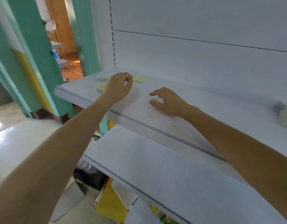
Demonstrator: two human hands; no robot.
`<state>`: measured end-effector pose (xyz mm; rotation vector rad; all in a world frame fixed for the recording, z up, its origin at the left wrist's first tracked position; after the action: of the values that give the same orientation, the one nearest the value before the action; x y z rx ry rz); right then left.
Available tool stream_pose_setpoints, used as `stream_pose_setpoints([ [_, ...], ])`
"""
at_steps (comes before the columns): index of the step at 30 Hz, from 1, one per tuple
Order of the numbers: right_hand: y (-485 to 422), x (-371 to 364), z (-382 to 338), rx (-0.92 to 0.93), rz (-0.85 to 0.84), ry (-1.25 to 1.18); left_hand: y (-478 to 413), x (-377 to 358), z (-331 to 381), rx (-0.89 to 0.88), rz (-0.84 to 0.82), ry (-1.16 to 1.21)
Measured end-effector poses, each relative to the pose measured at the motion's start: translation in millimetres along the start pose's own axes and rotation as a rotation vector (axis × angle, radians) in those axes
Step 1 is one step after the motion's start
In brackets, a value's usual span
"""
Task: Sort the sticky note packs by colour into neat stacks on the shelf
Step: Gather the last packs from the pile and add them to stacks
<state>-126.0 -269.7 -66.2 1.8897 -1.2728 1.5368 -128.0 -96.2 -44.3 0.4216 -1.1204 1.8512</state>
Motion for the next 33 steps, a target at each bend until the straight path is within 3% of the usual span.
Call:
stream_pose_setpoints([
  [5,-87.3,-30.1,-11.7,0.015,0.018,-0.004,-32.6,15.1,-82.3,0.160,-0.132,-0.172],
  [9,-152.9,-38.5,-0.6,-0.113,0.141,-0.037,-41.1,9.3,-110.3,0.205,-0.303,-0.124],
  [12,-182.4,-39.1,15.2,-0.288,0.214,-0.033,-55.0,3.1,-112.6,0.146,-0.317,-0.097],
  [17,-193.2,-58.6,39.9,-0.515,0.115,0.065,-79.0,-4.6,-116.9,0.072,-0.397,-0.097],
  [20,-195.1,-66.6,45.6,-0.555,0.093,0.012,-96.0,-8.2,-119.4,0.022,-0.461,-0.110],
  [25,-190.7,-61.8,47.2,-0.600,0.081,-0.115,-134.2,-13.1,-131.3,-0.054,-0.347,-0.204],
  [29,-177.0,-58.6,45.8,-0.595,0.264,-0.283,-147.0,-25.7,-157.8,0.062,-0.442,-0.518],
  [33,-170.7,-53.8,36.8,-0.536,0.423,-0.266,-149.6,-31.5,-155.1,0.079,-0.455,-0.395],
])
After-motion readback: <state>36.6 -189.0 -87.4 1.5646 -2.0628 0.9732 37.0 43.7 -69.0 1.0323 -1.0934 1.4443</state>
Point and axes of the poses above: each hand's wrist, its own y-axis away from the middle knuckle, its own x-axis out of the back of the hand, z = x × y, the point moved 6 cm from there along -y, towards the middle knuckle, and after that the axes turned 6 degrees about z, right-handed, at the moved point
